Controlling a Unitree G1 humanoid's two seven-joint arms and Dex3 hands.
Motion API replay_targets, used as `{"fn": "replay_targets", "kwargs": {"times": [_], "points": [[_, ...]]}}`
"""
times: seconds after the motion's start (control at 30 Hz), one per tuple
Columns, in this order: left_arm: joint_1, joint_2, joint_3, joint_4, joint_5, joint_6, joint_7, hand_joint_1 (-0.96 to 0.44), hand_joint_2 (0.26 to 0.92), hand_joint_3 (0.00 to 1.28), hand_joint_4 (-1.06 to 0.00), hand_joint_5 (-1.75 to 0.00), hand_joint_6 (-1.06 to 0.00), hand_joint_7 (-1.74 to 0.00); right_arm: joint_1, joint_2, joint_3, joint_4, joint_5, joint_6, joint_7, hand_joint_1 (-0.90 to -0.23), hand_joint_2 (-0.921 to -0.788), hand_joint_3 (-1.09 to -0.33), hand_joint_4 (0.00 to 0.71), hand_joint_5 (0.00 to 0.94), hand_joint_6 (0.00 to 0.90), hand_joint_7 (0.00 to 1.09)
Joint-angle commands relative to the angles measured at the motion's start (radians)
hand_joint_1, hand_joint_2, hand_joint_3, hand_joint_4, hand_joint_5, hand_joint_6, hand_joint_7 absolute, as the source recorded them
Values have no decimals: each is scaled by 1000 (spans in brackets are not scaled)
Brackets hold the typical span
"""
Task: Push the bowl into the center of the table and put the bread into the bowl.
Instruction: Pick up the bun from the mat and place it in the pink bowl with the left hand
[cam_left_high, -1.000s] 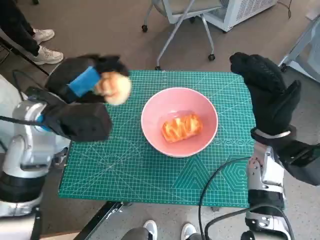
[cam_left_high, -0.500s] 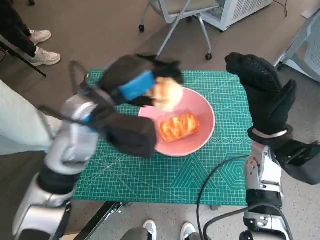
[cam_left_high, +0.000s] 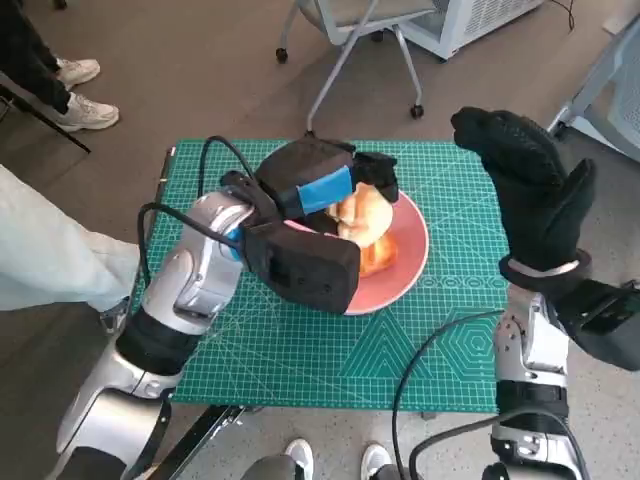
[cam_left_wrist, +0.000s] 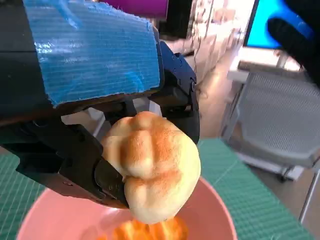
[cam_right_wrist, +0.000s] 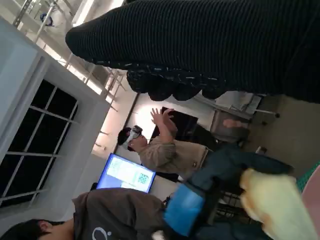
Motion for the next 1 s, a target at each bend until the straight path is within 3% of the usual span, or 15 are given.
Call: {"fn": "replay_targets", "kwargs": {"times": [0.03,0.07,0.13,0.17,0.27,0.7,1.0], "points": [[-22,-13,-16,18,11,56,-56,127,891,98,-577,-964,-496,-554,29,-3,-4,-8,2,18,-6,-635,-921,-694,212,2,151,433],[-23,-12,-20,10,19,80,-76,92,878,77,-586,-675,-500,-369,31,-2,-4,-10,3,19,-7,-635,-921,-694,212,2,151,434],[-23,-9,-28,-10,32,118,-108,44,859,52,-463,-352,-474,-188,33,0,-5,-14,4,21,-9,-636,-921,-693,212,2,154,435],[-23,-8,-31,-20,38,134,-121,10,848,40,-403,-225,-441,-120,33,0,-6,-15,4,22,-9,-637,-921,-693,212,2,156,435],[-24,-6,-41,-44,54,171,-155,-54,831,23,-314,-74,-382,-39,33,1,-8,-14,5,23,-10,-640,-921,-691,212,2,159,435],[16,30,21,-96,-6,112,-159,-187,793,1,-85,0,-227,0,29,4,-8,-10,-3,19,-22,-647,-921,-680,214,2,171,432],[11,56,112,-138,-170,161,-276,-166,779,0,-6,1,-160,0,26,2,-8,-10,-1,18,-18,-644,-921,-681,214,1,173,429]]}}
